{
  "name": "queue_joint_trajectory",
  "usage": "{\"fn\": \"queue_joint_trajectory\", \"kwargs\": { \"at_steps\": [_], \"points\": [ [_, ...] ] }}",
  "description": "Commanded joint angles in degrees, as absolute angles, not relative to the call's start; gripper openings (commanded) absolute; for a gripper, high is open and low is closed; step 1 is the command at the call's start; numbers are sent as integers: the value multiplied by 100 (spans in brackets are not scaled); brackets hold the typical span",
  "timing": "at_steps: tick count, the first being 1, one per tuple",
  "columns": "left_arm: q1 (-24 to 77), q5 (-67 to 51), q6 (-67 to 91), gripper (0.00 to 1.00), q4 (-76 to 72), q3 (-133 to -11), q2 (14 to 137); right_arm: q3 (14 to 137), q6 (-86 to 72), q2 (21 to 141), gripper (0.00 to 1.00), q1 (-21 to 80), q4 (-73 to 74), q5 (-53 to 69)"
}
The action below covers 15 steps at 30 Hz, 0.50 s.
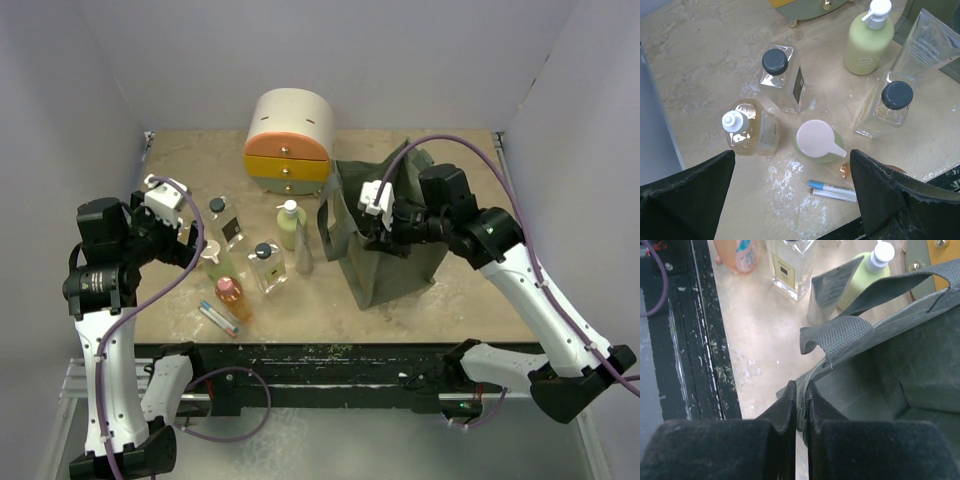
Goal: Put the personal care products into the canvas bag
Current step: Move the canvas bag to the center of the board.
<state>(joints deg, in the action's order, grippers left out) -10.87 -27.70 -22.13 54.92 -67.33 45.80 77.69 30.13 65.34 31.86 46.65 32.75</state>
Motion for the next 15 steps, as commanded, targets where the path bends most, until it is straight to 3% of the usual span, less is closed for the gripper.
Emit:
{"fn": "queue_joint_trajectory", "kwargs": {
  "at_steps": [1,7,9,10,12,15],
  "points": [
    [-1143,-2865,-2269,99,5397,-6709,4578,7699,2182,6433,7,3409,3676,3529],
    [-1141,-2811,-2334,99,5397,-6721,4547,7804,2256,6479,45,3517,3729,3171],
    [-1142,-2739,-2342,99,5349,-6731,4531,7922,2243,6405,72,3517,3649,2931],
    [-1141,-2675,-2311,99,5302,-6725,4528,7997,2232,6373,80,3519,3614,2821],
    [-1142,-2531,-2195,99,5173,-6733,4517,8159,2221,6355,86,3516,3581,2679],
    [-1139,-2385,-2057,99,5043,-6741,4545,8378,2301,6407,87,3521,3598,2531]
  ]
}}
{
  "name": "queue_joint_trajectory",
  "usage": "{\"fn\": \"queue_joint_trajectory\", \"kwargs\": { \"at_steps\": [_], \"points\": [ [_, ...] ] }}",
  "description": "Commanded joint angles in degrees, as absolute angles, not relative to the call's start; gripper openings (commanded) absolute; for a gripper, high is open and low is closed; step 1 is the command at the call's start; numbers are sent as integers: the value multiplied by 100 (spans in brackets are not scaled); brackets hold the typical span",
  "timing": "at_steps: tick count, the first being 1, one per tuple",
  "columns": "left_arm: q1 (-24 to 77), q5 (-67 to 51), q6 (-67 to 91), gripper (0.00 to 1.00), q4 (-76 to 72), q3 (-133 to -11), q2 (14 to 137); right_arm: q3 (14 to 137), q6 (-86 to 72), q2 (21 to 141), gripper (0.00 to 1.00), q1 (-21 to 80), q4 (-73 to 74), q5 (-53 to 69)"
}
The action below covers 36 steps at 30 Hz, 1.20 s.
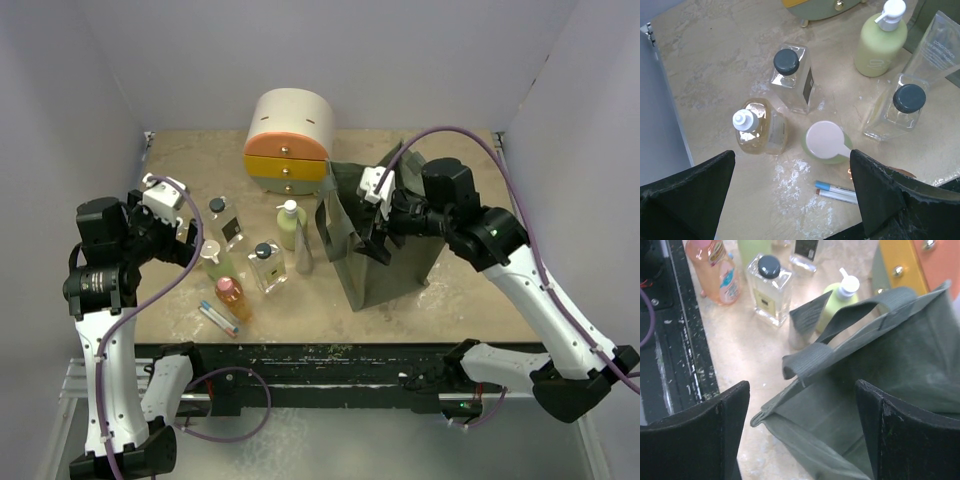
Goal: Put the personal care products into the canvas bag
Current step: Move the canvas bag to the center of the board, then pick up the care product from the center of the board.
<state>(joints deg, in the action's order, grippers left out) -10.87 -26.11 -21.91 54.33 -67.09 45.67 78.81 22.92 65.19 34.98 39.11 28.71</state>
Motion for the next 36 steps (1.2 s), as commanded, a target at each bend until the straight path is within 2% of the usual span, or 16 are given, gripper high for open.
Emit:
{"fn": "queue_joint_trajectory", "kwargs": {
  "at_steps": [1,7,12,24,36],
  "points": [
    [-1138,-2345,-2037,99,5033,-6753,4568,8437,2342,6434,87,3516,3604,2469],
    [-1142,-1914,-2031,99,5234,-6993,4960,8930,2419,6580,89,3517,3706,2381],
    [-1137,-1988,-2162,99,5331,-7126,5270,9248,2368,6658,91,3516,3842,2368],
    [-1134,-2313,-2211,99,5066,-7607,6214,9134,2500,6552,94,3507,4133,2171],
    [-1133,-2272,-2337,99,5111,-7582,6304,10010,2505,7432,96,3542,3724,2873]
  ]
}}
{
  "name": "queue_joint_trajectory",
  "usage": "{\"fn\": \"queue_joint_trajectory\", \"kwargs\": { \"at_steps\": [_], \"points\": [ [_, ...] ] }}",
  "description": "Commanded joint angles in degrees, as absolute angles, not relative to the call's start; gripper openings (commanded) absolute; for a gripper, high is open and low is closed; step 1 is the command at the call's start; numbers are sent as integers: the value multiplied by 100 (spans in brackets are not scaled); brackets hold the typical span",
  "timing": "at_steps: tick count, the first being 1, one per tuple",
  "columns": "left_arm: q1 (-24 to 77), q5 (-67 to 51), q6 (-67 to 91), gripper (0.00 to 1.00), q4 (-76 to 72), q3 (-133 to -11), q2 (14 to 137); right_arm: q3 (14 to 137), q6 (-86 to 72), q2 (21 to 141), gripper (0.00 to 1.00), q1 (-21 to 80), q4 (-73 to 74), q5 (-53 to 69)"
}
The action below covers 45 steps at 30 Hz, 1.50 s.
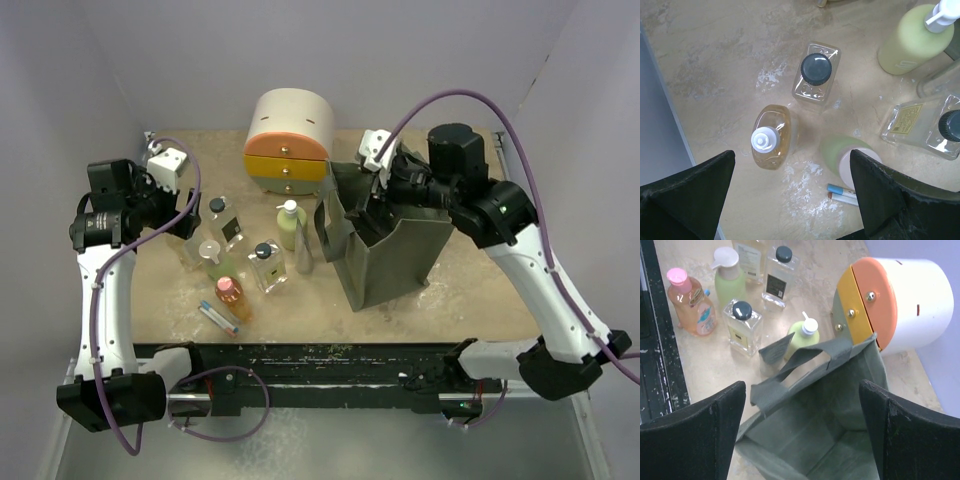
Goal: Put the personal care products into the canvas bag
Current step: Pick up the care product from the center of the board.
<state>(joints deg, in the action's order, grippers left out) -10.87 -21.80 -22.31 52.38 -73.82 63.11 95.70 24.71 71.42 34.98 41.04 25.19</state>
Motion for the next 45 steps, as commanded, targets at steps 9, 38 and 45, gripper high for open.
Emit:
{"fn": "queue_joint_trajectory", "kwargs": {
  "at_steps": [9,38,45],
  "points": [
    [-1131,-2156,-2254,99,5170,-7558,6116,10727,2355,8474,95,4050,3462,2330],
    [-1322,-1801,-1411,99,4997,-7394,5778,11096,4585,10864,98,5523,4251,2225],
    [-1365,-1905,-1399,99,4975,-7306,5668,11469,4867,11472,98,5664,4593,2006]
  ]
}}
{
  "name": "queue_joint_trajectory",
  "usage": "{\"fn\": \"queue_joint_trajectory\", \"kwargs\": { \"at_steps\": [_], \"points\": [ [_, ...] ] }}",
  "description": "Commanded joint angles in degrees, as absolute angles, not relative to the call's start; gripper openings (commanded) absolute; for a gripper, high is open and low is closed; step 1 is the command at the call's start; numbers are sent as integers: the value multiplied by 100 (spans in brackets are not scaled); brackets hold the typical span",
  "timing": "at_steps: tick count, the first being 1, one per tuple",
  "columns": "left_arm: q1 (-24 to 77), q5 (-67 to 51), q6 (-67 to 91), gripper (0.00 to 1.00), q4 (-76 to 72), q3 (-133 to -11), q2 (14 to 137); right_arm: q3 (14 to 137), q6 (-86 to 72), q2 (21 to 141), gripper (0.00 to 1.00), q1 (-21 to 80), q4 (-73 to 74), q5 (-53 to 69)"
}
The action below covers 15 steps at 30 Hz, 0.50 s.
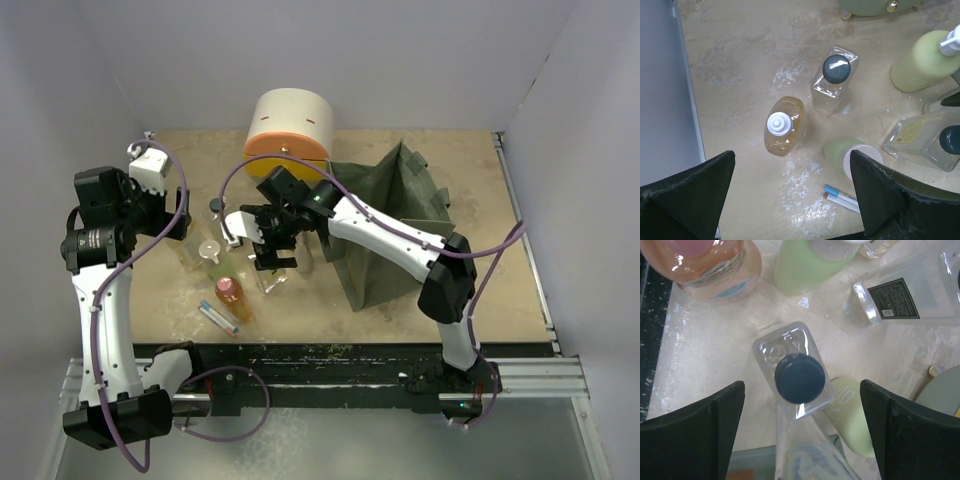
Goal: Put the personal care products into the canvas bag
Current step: Pick up the care product from the center of the board.
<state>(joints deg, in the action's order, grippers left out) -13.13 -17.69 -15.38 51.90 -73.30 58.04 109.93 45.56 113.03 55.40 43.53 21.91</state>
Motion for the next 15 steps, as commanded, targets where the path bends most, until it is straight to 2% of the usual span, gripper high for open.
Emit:
{"fn": "queue_joint_trajectory", "kwargs": {
  "at_steps": [1,8,15],
  "points": [
    [-1367,-1899,-1399,99,4970,-7304,5657,11532,4885,11552,98,5682,4637,1982],
    [-1409,-1962,-1331,99,4991,-7302,5618,11706,5130,11971,91,5766,4866,1948],
    [-1450,-2033,-1302,99,4989,-7297,5599,11602,5253,11996,68,5766,4931,1925]
  ]
}}
